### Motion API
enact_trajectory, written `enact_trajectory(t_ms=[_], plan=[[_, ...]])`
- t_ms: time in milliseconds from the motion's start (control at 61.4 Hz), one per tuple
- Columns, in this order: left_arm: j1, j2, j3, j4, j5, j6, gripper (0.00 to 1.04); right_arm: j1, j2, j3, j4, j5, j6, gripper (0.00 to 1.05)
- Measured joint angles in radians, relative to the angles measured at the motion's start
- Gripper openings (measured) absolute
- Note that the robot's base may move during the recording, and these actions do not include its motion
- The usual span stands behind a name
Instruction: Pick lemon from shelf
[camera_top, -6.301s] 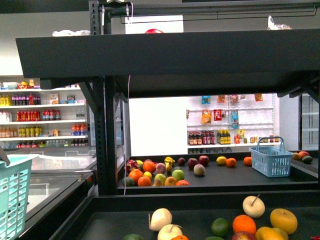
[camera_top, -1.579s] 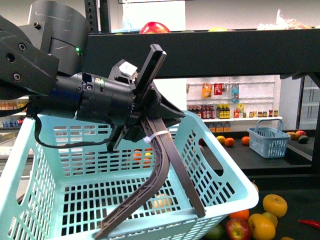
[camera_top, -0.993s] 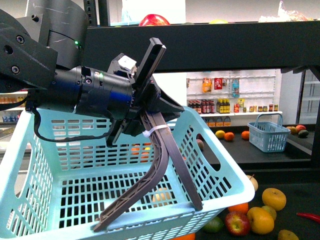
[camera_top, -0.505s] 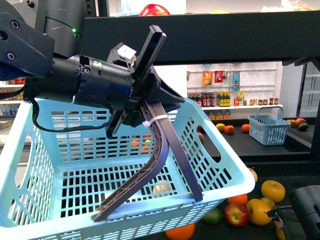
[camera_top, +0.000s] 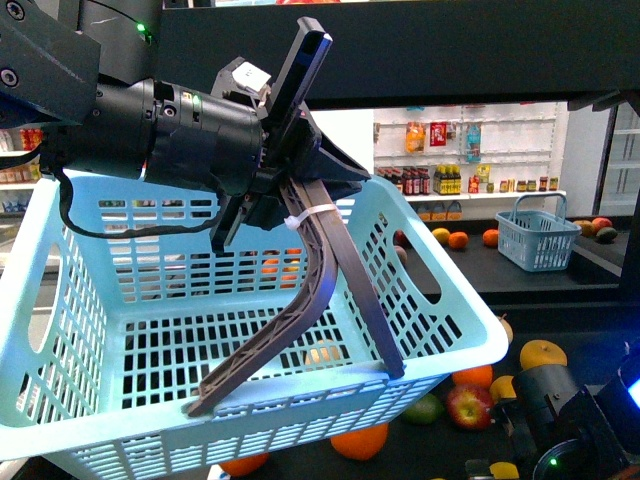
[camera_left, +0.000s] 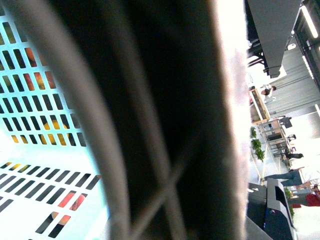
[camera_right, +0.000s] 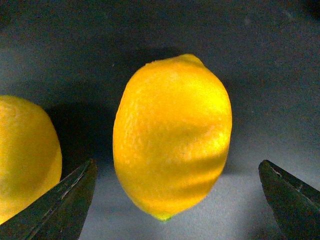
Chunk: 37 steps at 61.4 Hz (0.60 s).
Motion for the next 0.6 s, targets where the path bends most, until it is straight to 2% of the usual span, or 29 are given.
enact_trajectory(t_ms=[391, 505, 602], plan=[[0.0, 0.0, 0.0, 0.0, 0.0, 0.0, 0.11, 0.006, 0.113, 0.22, -0.111, 0.006, 0.001, 0.97], [0.0, 0.0, 0.0, 0.0, 0.0, 0.0, 0.11, 0.006, 0.123, 0.24, -0.135, 0.007, 0.002, 0.74], [0.0, 0.0, 0.0, 0.0, 0.0, 0.0, 0.11, 0.006, 0.123, 0.238, -0.135, 0.004, 0.001, 0.65]])
